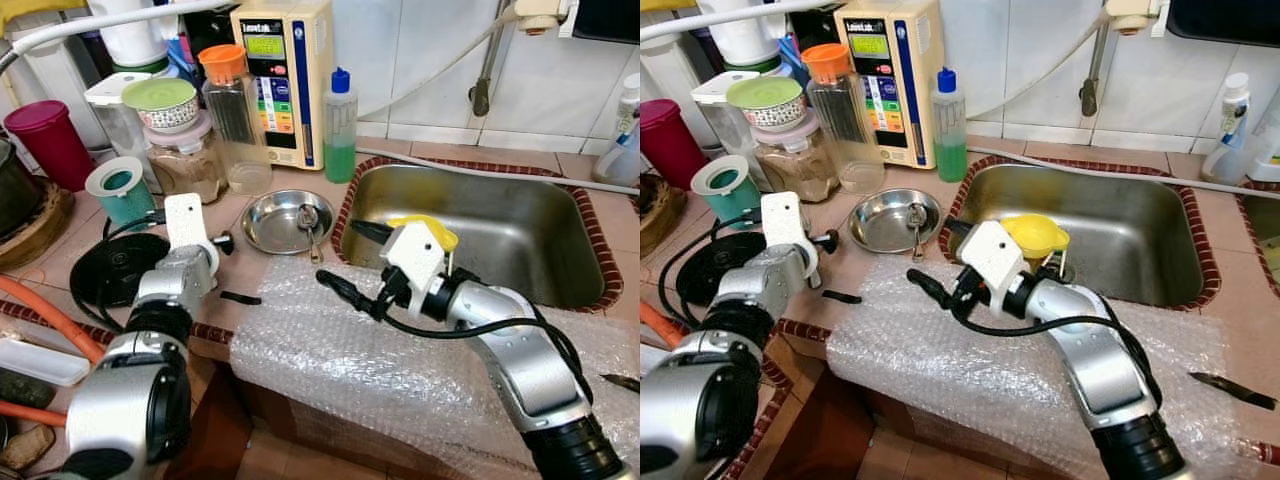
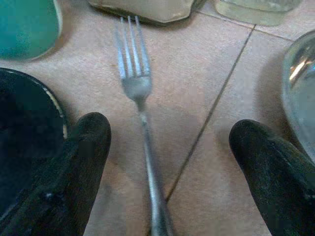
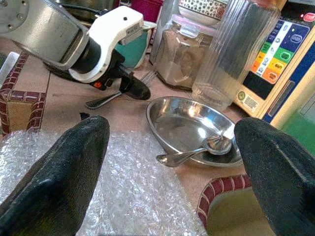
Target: Kitchen organization
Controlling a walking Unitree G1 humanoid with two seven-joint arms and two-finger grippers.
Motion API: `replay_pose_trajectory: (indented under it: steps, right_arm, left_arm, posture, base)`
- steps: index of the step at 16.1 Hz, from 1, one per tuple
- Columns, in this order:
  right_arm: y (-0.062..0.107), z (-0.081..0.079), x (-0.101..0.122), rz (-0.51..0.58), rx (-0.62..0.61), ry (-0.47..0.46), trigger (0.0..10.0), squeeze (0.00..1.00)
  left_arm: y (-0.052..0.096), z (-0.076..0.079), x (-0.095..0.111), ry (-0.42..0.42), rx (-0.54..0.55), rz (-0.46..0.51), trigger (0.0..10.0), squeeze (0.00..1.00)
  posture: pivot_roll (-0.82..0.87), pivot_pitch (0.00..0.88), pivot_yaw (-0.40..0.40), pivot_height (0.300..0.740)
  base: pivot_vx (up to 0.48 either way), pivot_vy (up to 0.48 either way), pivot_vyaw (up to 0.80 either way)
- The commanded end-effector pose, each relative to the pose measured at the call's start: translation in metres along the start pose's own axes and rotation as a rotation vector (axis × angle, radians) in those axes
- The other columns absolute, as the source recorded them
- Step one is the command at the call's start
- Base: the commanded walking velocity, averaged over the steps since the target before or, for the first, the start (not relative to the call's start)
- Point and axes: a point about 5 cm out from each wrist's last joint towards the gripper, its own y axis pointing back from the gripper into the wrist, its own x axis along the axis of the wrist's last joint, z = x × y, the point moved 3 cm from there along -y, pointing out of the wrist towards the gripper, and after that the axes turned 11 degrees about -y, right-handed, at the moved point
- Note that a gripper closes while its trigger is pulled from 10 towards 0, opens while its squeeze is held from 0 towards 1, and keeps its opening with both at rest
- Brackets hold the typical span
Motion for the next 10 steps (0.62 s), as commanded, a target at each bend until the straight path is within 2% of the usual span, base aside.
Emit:
replay_pose_trajectory:
  steps: [1, 2, 3, 8, 10]
  right_arm:
    - [0.001, -0.003, 0.007, 0.018, 0.003, 0.017, 10.0, 0.0]
    - [0.002, -0.003, 0.006, 0.016, -0.001, 0.016, 10.0, 0.0]
    - [0.002, -0.003, 0.006, 0.016, -0.003, 0.015, 10.0, 0.0]
    - [0.003, -0.004, 0.006, 0.017, -0.011, 0.009, 10.0, 0.0]
    - [0.003, -0.004, 0.006, 0.016, -0.013, 0.008, 10.0, 0.0]
  left_arm:
    - [-0.001, -0.001, 0.006, 0.003, 0.001, 0.007, 10.0, 1.0]
    - [-0.001, 0.002, 0.006, 0.012, -0.008, -0.001, 10.0, 0.66]
    - [-0.001, 0.004, 0.006, 0.024, -0.021, -0.004, 10.0, 0.0]
    - [-0.003, 0.0, -0.013, 0.141, -0.014, -0.103, 10.0, 0.0]
    - [-0.003, -0.002, -0.017, 0.148, -0.016, -0.121, 10.0, 0.0]
  posture:
    - [-0.01, 0.0, 0.121, 0.74]
    - [-0.01, 0.0, 0.123, 0.74]
    - [-0.01, 0.0, 0.127, 0.74]
    - [0.0, 0.0, 0.137, 0.74]
    - [0.0, 0.0, 0.137, 0.74]
  base:
    - [0.0, 0.0, 0.0]
    - [0.0, 0.0, 0.0]
    - [0.0, 0.0, 0.0]
    - [0.0, 0.0, 0.0]
    - [0.0, 0.0, 0.0]
